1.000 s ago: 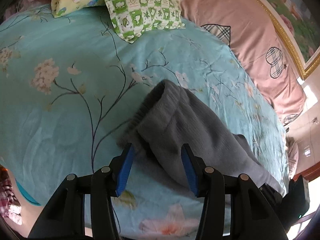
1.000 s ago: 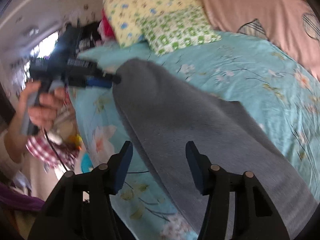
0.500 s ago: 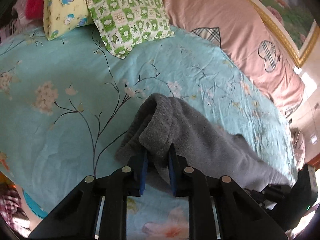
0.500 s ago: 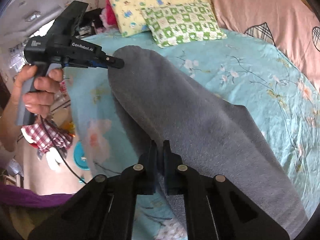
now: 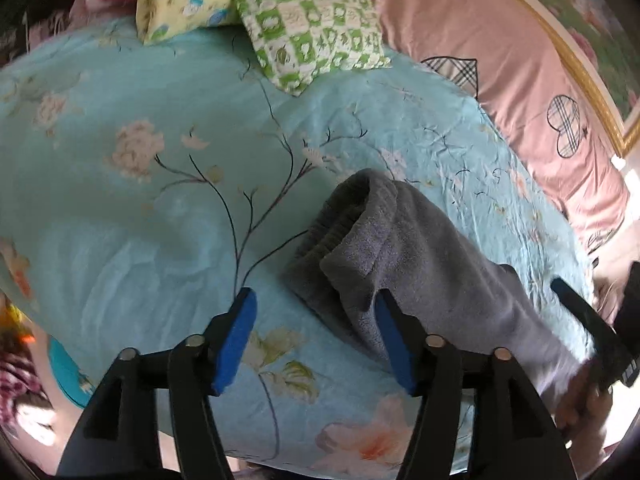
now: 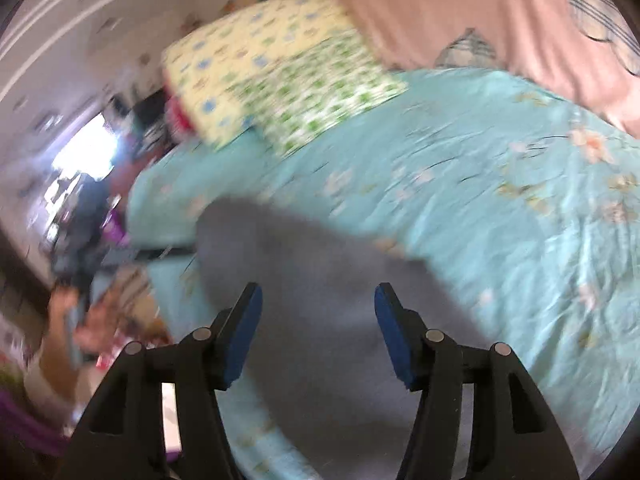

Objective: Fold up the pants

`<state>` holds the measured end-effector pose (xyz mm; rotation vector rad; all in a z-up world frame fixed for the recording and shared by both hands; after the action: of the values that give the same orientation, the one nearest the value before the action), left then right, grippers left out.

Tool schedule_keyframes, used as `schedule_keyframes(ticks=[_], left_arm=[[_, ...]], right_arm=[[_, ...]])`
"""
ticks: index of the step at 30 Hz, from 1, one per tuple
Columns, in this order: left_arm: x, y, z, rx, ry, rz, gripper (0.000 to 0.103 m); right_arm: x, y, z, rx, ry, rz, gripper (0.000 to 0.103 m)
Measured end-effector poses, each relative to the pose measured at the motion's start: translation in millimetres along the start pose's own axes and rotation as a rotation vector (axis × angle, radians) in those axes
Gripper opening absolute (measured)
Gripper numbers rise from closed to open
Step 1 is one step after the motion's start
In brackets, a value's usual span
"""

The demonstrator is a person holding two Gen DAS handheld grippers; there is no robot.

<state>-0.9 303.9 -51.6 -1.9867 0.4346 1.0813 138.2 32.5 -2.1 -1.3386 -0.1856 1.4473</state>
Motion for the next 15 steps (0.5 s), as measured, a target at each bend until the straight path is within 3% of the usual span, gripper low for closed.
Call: schedule_keyframes(ticks=[2, 7, 8, 9, 10, 11, 13, 15], left_arm=[[9, -1, -1, -0.015, 0.001, 0.027, 0.067], [37, -2, -7, -0.027, -0.014, 0.08, 0.068], [40, -3, -9, -0.019, -0.012, 0.072, 0.066], [41, -5, -13, -0.008, -0.011, 0.059, 0.061], [42, -7, -16, -0.001, -0.002, 0.054, 0.051], [43, -8, -19, 0.007, -0.008, 0.041, 0.045], [42, -13, -24, 0.027, -0.017, 0.01, 0.032], [22, -25, -27, 0.021, 0.044, -0.049, 0.026]], right_arm=[[11, -12, -22, 0.043, 0.048, 0.006, 0.059], [70, -17, -71, 0.131, 0.092, 0.157, 0.059], [81, -12, -74, 0.134, 0.092, 0.195, 0.052], [91, -7, -76, 0.129, 0.091, 0.232, 0.035], [98, -2, -74, 0.108, 0.084, 0.257, 0.033], [98, -1, -69, 0.071, 0.089, 0.249, 0.021], [96, -2, -57, 0.03, 0.094, 0.259, 0.017], [89, -14, -47, -0.008, 0.102, 0.238, 0.015]])
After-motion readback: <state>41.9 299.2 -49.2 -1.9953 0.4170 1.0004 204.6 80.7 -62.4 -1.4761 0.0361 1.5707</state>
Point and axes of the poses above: each gripper's, at about its wrist camera, not at the fingertips, and x roughly the way its jaws point, z to its left, y to its underside, the point moved 5 cm from there along x, roughly the way its jaws point, and after that the axes turned 4 degrees about -y, right-handed, at the moved point
